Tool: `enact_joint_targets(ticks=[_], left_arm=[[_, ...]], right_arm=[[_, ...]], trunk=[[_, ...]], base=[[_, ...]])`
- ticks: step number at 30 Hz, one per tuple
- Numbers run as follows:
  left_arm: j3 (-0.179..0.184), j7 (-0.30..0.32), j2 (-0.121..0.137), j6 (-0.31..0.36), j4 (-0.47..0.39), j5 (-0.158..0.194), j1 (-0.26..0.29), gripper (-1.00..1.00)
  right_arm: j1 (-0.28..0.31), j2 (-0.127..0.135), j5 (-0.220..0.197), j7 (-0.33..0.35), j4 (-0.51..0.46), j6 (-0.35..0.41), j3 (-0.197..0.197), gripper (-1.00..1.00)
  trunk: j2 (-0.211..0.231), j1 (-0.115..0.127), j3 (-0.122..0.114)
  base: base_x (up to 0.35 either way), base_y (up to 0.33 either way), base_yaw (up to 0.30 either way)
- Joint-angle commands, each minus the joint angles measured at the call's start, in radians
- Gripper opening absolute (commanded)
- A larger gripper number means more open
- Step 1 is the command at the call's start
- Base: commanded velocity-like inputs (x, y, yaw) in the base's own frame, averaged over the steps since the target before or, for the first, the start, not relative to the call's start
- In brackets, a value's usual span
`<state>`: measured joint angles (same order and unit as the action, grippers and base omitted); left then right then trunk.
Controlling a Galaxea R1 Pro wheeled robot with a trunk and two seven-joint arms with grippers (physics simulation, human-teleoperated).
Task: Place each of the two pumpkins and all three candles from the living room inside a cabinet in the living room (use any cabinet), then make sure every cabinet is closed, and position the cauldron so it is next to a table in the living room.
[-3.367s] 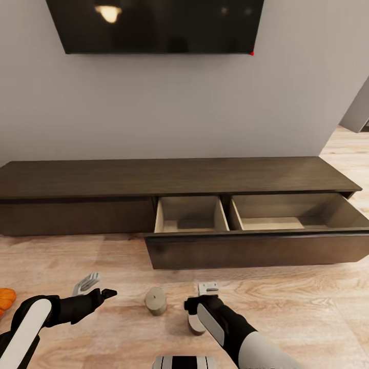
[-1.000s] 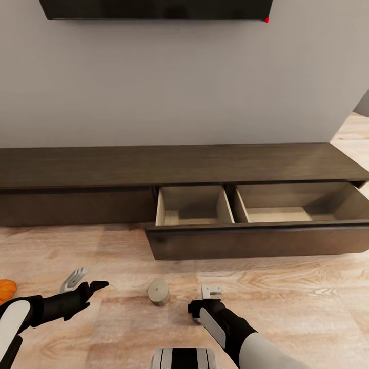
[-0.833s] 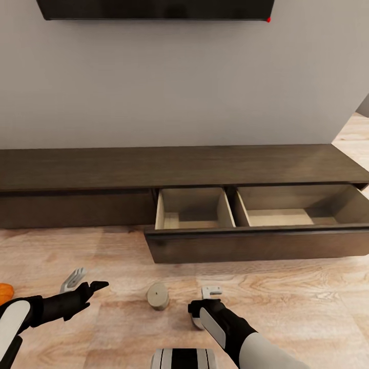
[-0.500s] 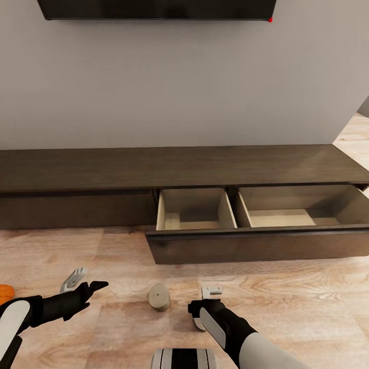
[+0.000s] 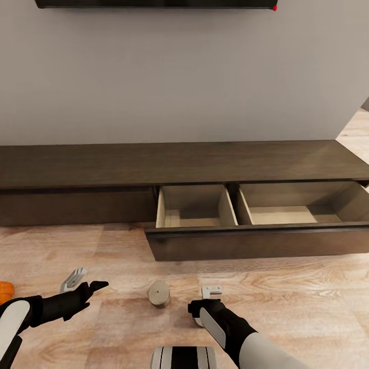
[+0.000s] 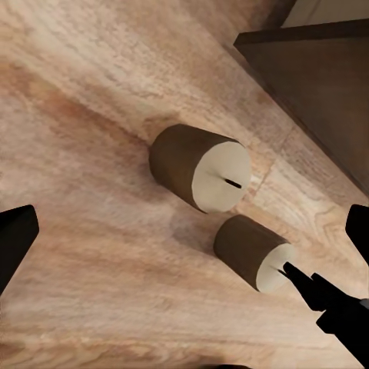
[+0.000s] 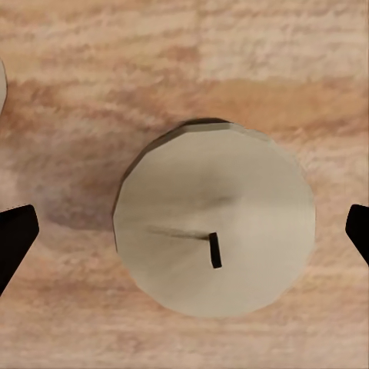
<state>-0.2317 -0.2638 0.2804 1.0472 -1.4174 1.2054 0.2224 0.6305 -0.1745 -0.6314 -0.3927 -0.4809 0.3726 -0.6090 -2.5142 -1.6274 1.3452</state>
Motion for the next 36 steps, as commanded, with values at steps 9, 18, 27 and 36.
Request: enact_joint_targets(ticks=[9, 18, 27, 36], left_arm=[[-0.033, 0.061, 0.026, 0.0, -0.008, 0.029, -0.008, 1.0], [-0.057, 0.306, 0.136, 0.0, -0.009, 0.151, -0.079, 1.0], [-0.058, 0.331, 0.144, 0.0, -0.009, 0.159, -0.084, 1.0], [-0.057, 0.332, 0.142, 0.0, -0.009, 0.16, -0.084, 1.0]], right_arm=[[0.0, 0.0, -0.001, 0.0, 0.001, -0.015, -0.001, 1.0], [0.0, 0.0, -0.001, 0.0, 0.001, -0.016, -0.001, 1.0], [0.0, 0.0, 0.0, 0.0, 0.001, -0.017, -0.001, 1.0], [0.0, 0.004, -0.001, 0.0, 0.001, -0.018, 0.0, 1.0]], trunk=[[-0.001, -0.002, 0.015], [-0.002, -0.003, 0.027], [-0.003, -0.005, 0.043], [-0.003, -0.006, 0.054]], base=[[0.0, 0.0, 0.0], [0.0, 0.0, 0.0], [0.0, 0.0, 0.0], [0.0, 0.0, 0.0]])
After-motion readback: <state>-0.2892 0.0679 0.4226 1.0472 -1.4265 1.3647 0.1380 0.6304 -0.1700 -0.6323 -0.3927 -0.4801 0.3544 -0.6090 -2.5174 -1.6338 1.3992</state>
